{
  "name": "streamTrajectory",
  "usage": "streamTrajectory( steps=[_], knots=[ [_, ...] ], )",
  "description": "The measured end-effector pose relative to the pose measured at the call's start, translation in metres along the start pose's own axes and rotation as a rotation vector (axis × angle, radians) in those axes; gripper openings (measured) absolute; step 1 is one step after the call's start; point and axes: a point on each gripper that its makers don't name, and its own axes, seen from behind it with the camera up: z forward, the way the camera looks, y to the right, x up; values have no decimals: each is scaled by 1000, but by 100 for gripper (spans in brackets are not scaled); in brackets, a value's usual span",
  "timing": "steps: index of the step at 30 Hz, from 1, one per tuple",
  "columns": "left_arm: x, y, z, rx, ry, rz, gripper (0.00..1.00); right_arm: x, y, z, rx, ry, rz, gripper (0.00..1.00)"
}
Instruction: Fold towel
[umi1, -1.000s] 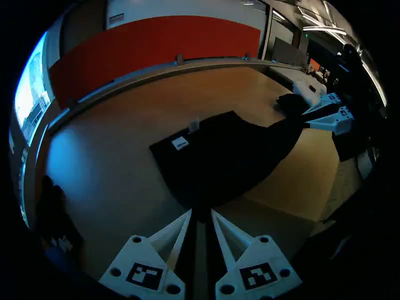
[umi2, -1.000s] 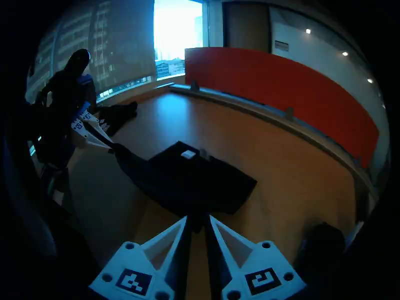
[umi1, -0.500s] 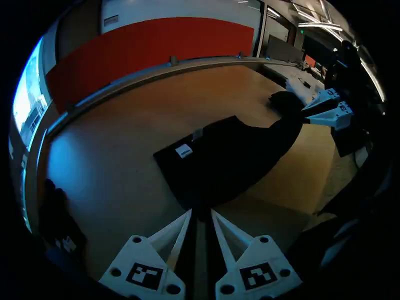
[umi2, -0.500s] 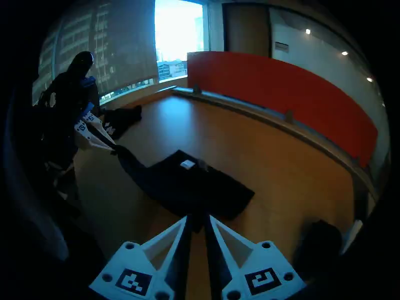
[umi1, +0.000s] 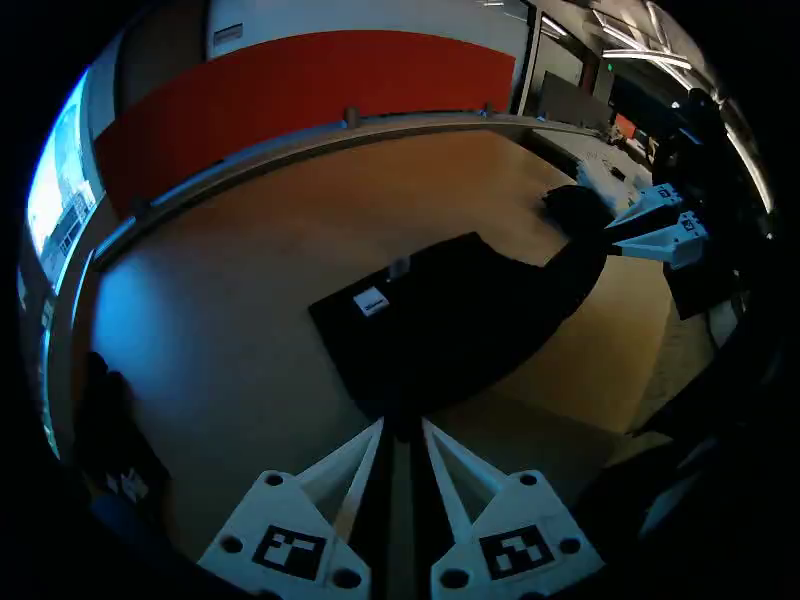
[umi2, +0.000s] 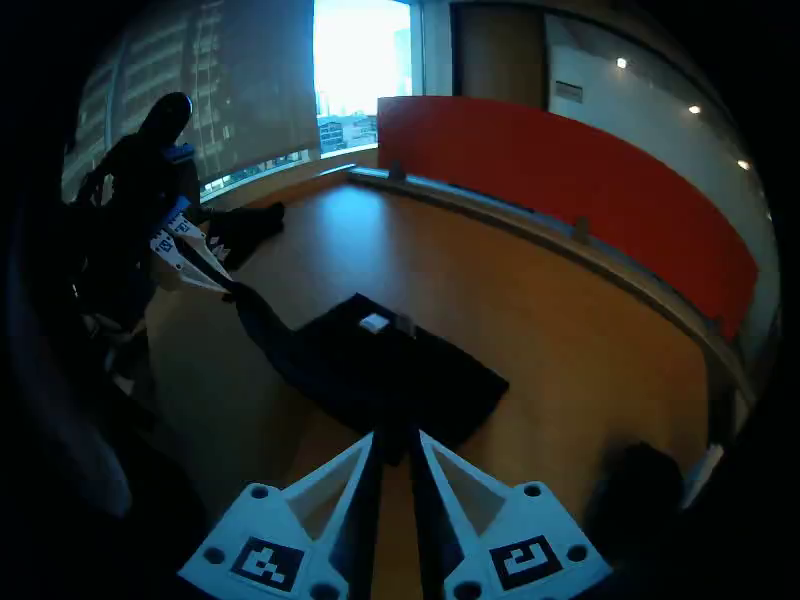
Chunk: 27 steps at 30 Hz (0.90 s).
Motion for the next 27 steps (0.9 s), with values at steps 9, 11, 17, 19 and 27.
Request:
streamTrajectory(
  steps=[9,11,17,19,27],
  knots=[
    [9,-16,18,12,-19,-8,11,-5,13,21,1,-37,-11,17],
    [12,-22,24,24,-23,-2,11,-2,17,28,-2,-36,-13,17],
    [25,-36,43,37,-32,16,11,5,34,46,-20,-38,-13,17],
    [29,-39,50,37,-34,17,11,5,41,51,-28,-43,-9,17],
    [34,-42,70,20,-55,13,11,-2,57,67,-50,-68,8,17]
  ],
)
